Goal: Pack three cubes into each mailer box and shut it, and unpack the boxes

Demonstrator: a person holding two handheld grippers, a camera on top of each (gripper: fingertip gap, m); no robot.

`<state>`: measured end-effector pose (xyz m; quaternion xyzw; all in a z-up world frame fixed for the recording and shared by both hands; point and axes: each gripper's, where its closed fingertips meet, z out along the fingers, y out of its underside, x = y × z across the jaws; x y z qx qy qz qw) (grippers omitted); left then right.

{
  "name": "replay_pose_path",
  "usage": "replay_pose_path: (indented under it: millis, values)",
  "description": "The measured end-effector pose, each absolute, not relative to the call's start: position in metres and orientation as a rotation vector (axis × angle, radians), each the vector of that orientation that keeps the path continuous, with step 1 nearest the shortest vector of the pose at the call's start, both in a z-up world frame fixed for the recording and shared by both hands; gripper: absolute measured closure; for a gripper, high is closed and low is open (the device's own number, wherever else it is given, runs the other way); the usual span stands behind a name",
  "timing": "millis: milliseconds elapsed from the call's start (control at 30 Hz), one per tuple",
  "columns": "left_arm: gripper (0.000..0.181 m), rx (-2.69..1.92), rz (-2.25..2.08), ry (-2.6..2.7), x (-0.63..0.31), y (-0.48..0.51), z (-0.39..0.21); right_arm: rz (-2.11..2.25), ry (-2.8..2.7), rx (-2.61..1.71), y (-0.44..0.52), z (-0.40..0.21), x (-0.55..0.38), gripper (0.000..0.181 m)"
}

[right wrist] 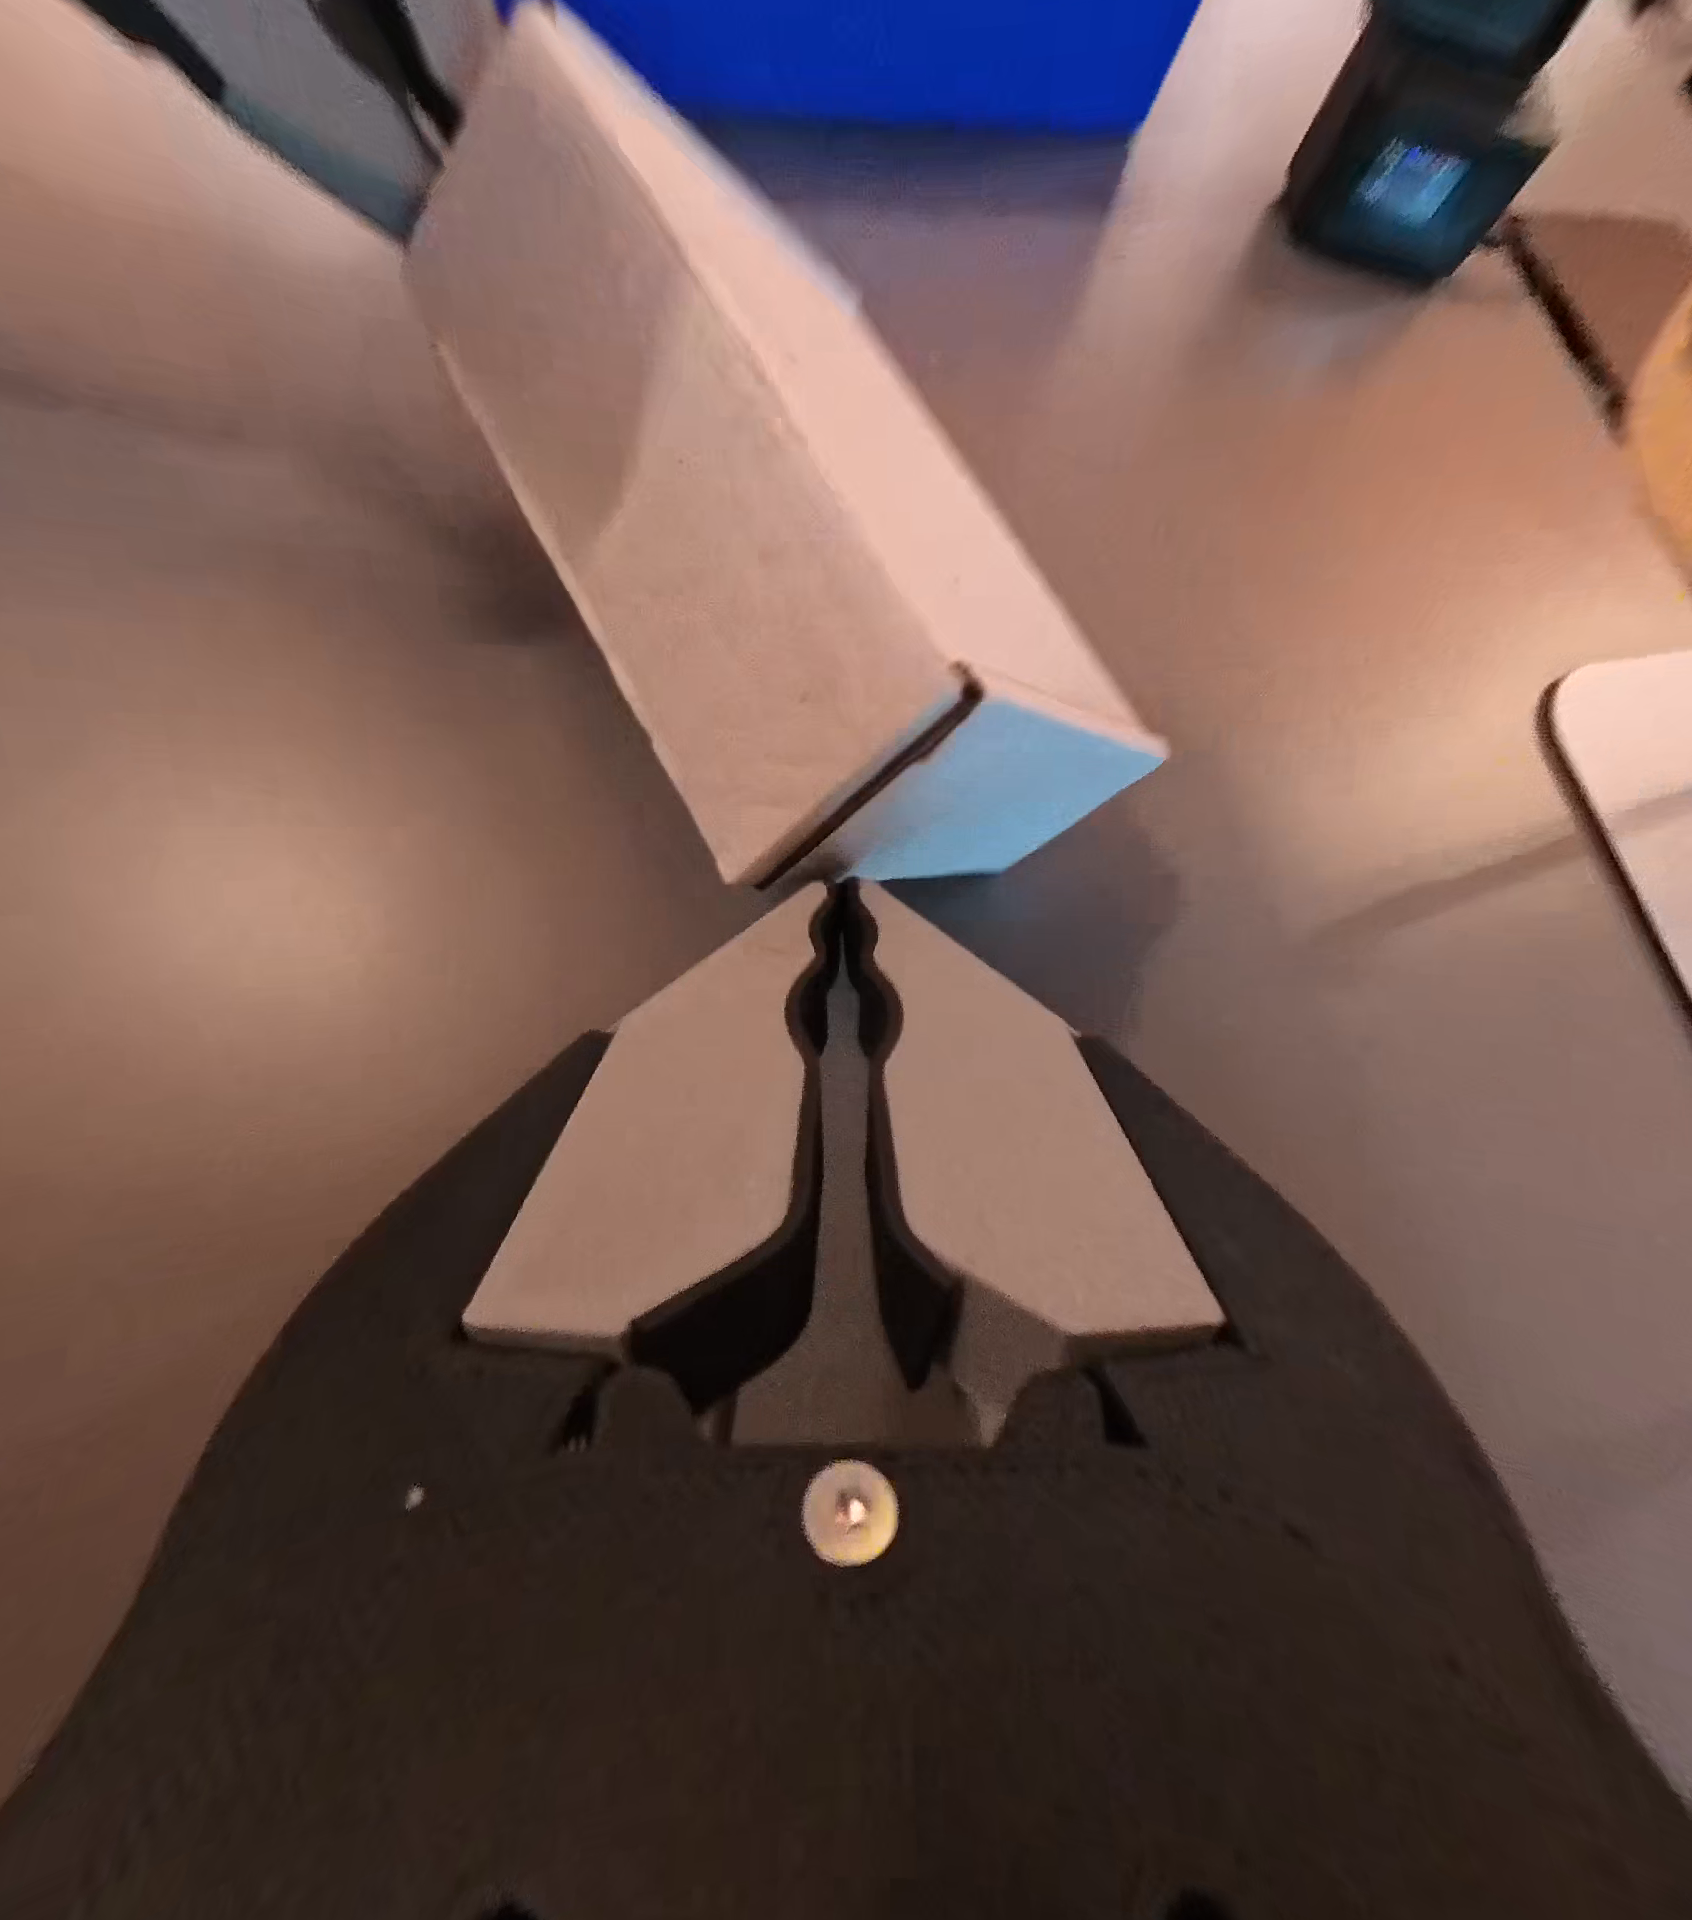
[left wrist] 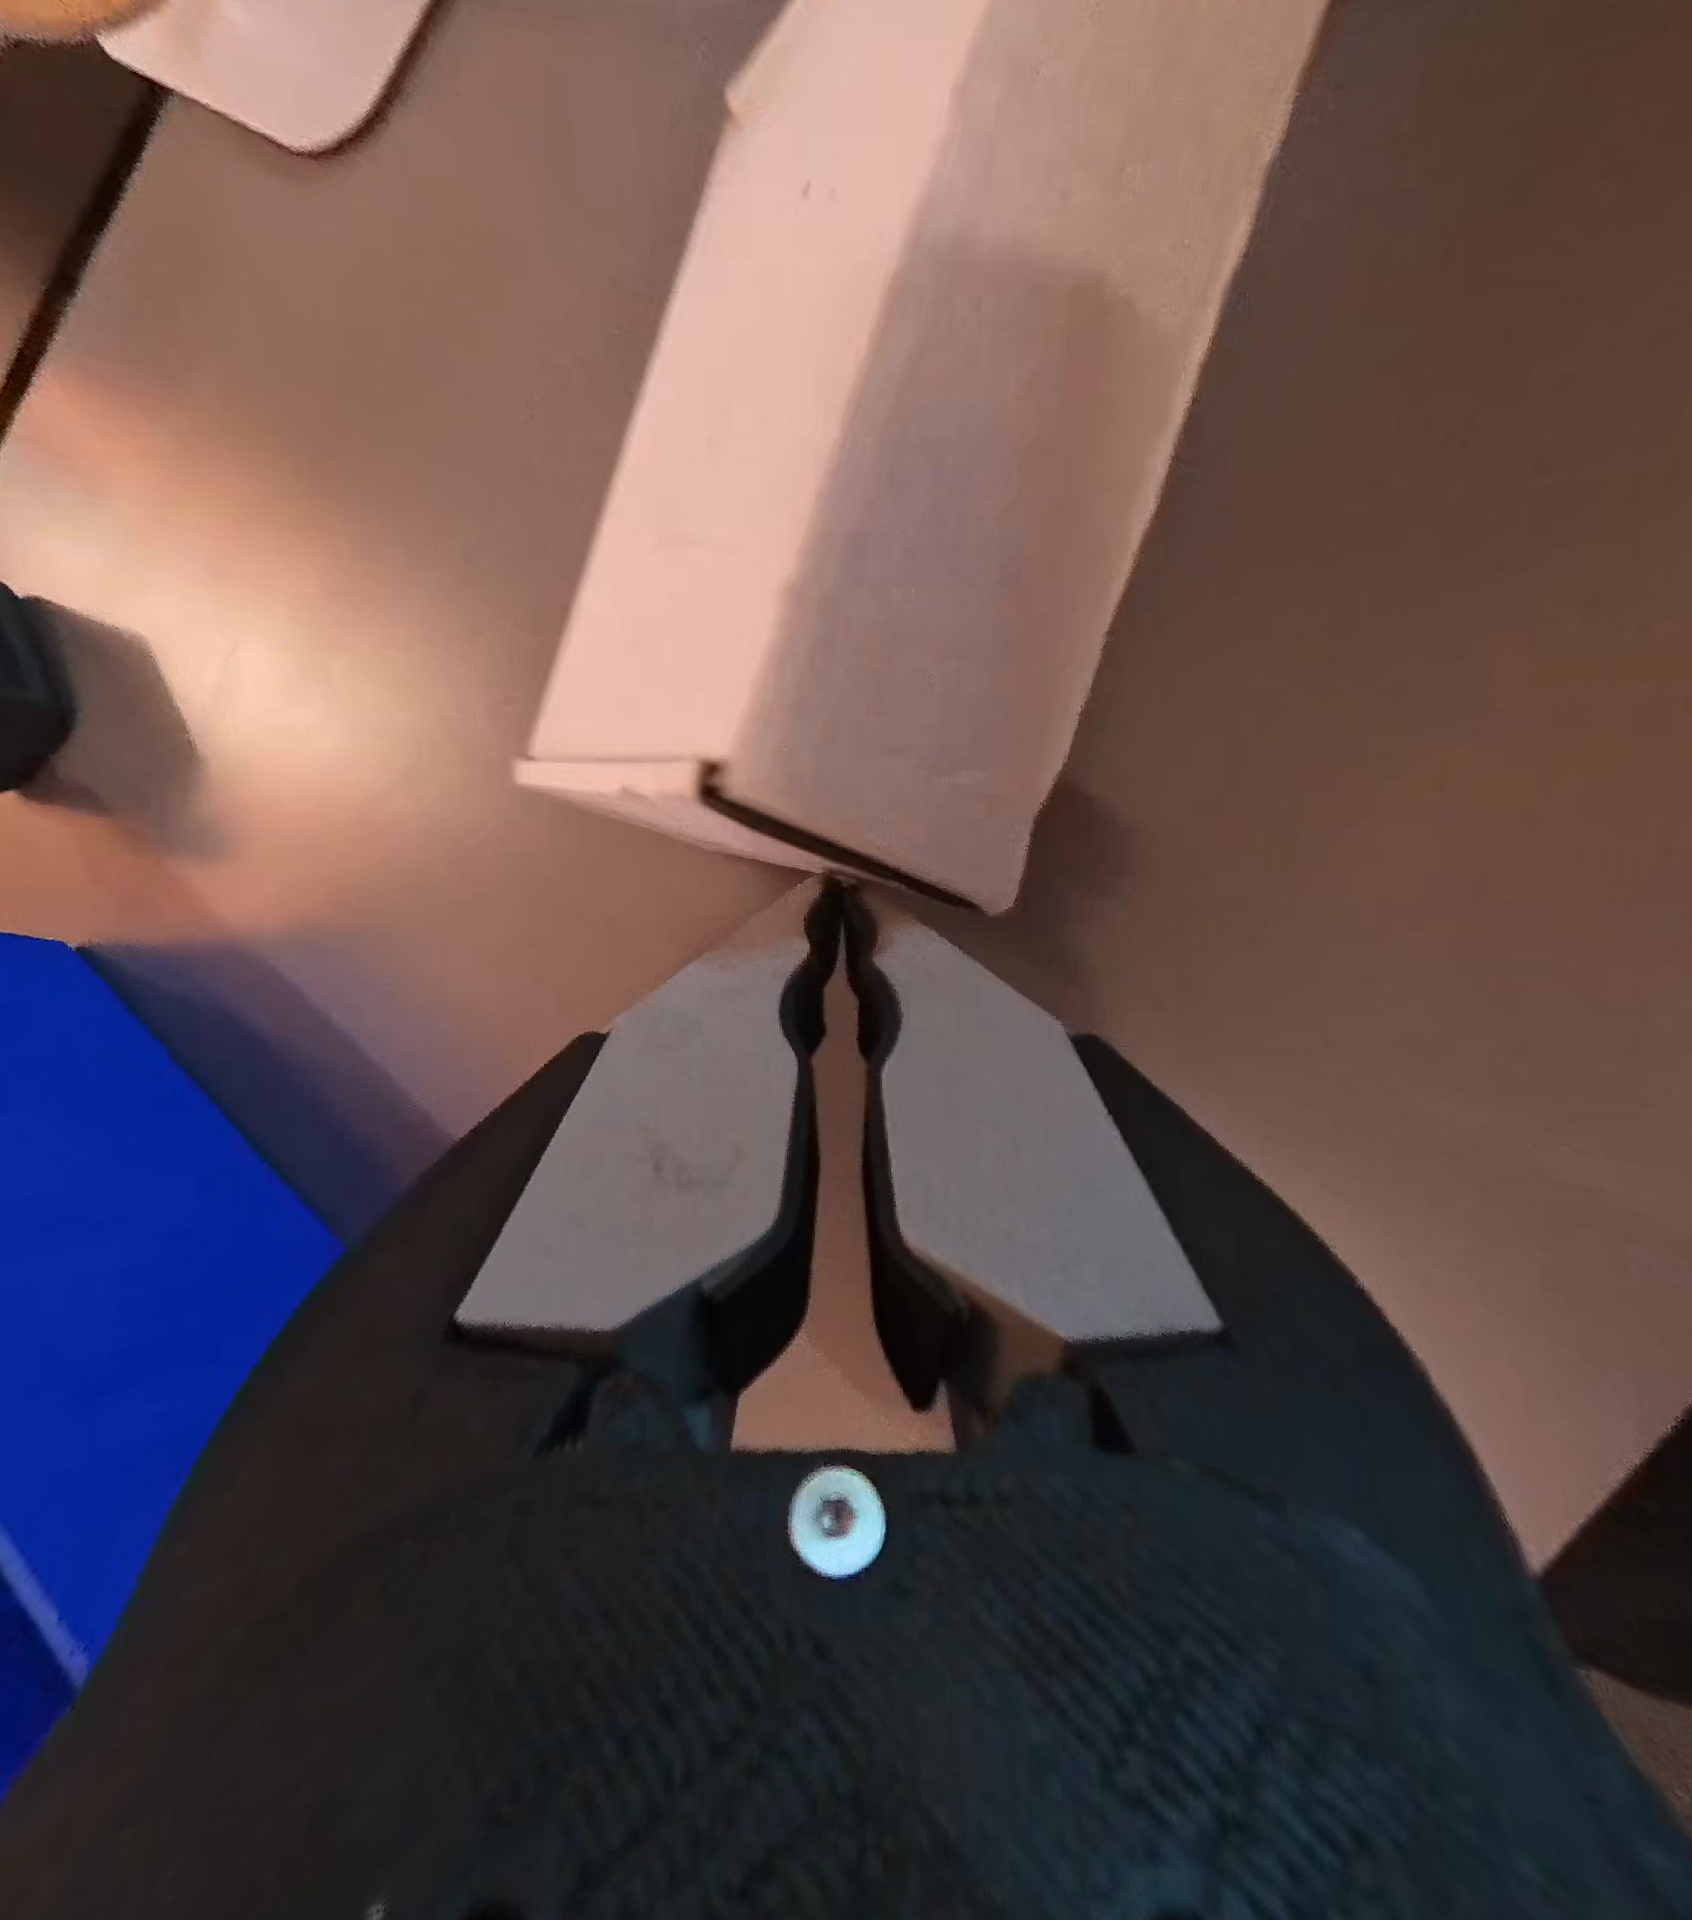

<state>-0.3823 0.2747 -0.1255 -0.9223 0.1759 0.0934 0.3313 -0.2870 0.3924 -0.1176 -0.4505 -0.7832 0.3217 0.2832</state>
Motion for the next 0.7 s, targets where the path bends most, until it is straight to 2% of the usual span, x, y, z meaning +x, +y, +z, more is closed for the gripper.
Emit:
replay_pose_path:
  millis: [167,500,567,700]
  values:
    - [0.181,-2.294,0.134,0.345,-0.382,0.284,-0.1,1.128,-1.919,-1.257,0.401,-0.084,-0.289,0.181]
    - [0.181,-2.172,-0.081,0.194,-0.385,0.313,-0.096,1.179,-1.784,-1.434,0.434,-0.088,-0.292,0.181]
    - [0.165,-2.1,-0.068,0.188,-0.389,0.316,-0.087,1.213,-1.745,-1.438,0.437,-0.082,-0.291,0.181]
    - [0.121,-2.037,-0.098,0.113,-0.4,0.312,-0.081,1.303,-1.632,-1.471,0.448,-0.07,-0.291,0.159]
